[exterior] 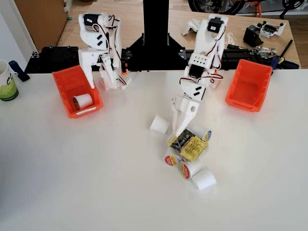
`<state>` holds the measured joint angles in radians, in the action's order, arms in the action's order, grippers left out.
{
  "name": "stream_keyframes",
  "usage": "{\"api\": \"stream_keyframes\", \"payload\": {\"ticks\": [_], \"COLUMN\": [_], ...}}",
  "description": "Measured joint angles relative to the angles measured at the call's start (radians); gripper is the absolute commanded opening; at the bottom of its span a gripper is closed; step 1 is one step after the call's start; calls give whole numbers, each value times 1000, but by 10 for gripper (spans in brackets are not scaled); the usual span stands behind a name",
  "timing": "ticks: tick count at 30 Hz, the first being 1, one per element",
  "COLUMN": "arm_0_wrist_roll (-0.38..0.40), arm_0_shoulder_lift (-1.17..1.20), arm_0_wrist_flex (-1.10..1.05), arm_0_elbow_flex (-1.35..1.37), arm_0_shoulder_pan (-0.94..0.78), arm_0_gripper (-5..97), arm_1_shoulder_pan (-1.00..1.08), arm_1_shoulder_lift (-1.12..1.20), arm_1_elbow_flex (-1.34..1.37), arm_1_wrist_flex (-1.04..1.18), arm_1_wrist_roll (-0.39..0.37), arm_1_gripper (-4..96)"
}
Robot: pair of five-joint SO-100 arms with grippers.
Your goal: Sort the coffee pods, blue into left, red into right
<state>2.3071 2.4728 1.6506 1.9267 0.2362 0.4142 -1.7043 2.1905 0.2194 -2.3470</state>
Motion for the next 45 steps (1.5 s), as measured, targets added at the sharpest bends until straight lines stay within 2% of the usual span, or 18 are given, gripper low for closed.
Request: {"api": "stream_keyframes", "payload": {"ticks": [6, 13, 17, 21, 28, 34, 37, 39, 41, 45], "arm_0_wrist_roll": [0, 0, -6, -6, -21, -43, -43, -43, -43, -43], "arm_0_shoulder_lift": [0, 8, 8, 8, 8, 8, 8, 8, 8, 8], "arm_0_wrist_flex": [0, 0, 0, -3, -3, -5, -12, -18, -20, -21], "arm_0_elbow_flex": [0, 0, 0, 0, 0, 0, 0, 0, 0, 0], "arm_0_shoulder_pan": [0, 0, 0, -5, -21, -38, -38, -38, -38, -38], "arm_0_gripper": [254, 254, 253, 251, 252, 252, 249, 248, 248, 248], "arm_1_shoulder_pan": [67, 121, 150, 155, 238, 397, 449, 454, 434, 336], "arm_1_shoulder_lift": [-15, -78, -118, -166, -190, -202, -206, -216, -227, -252], "arm_1_elbow_flex": [-103, -428, -561, -581, -581, -583, -583, -583, -583, -583], "arm_1_wrist_flex": [178, 661, 894, 1022, 1195, 1284, 1308, 1330, 1322, 1163], "arm_1_wrist_roll": [109, 198, 219, 219, 238, 364, 423, 423, 414, 403], "arm_1_gripper": [-26, -26, -26, -26, -26, -26, 26, 31, -11, -26]}}
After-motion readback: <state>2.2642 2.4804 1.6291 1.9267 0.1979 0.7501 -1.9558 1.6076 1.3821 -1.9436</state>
